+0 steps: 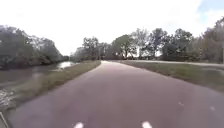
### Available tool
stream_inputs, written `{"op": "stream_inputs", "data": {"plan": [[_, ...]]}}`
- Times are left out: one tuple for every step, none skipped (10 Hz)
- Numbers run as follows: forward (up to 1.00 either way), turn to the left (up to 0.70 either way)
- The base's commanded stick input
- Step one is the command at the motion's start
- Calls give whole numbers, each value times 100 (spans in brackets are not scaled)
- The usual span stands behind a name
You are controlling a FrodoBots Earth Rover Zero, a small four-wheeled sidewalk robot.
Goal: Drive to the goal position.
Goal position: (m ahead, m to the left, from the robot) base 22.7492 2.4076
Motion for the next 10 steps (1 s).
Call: {"op": "stream_inputs", "data": {"plan": [[100, 0], [100, 0], [100, 0], [100, 0], [100, 0], [100, 0], [100, 0], [100, 0], [100, 0], [100, -4]]}}
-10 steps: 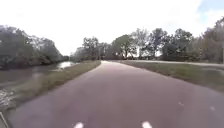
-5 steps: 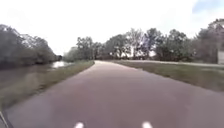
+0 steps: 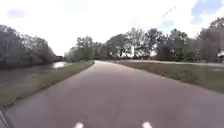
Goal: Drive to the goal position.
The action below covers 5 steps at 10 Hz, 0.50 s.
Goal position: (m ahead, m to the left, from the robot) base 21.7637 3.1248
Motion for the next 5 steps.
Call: {"op": "stream_inputs", "data": {"plan": [[100, -15], [100, -27], [100, -27], [100, -17], [100, 0]]}}
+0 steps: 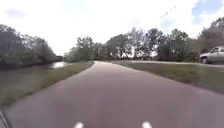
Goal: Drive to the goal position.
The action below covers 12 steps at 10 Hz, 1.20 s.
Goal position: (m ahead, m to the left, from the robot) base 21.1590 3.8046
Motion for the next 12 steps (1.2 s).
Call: {"op": "stream_inputs", "data": {"plan": [[100, 0], [100, 0], [100, 0], [100, 0], [100, 0], [100, 0], [100, 0], [100, 0], [100, 0], [100, 0], [100, -3], [100, -27]]}}
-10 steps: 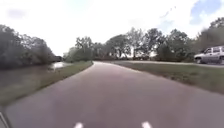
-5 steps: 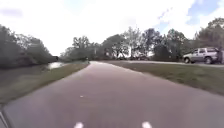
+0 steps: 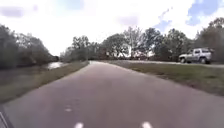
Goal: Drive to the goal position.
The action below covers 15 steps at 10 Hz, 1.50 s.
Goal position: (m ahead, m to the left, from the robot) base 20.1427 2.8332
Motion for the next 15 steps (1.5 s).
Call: {"op": "stream_inputs", "data": {"plan": [[100, -27], [100, -27], [100, -27], [100, -17], [100, -5], [100, 0], [100, 0], [100, 0], [100, 0], [100, 0], [100, 0], [100, 0], [100, 0], [100, 0], [100, 0]]}}
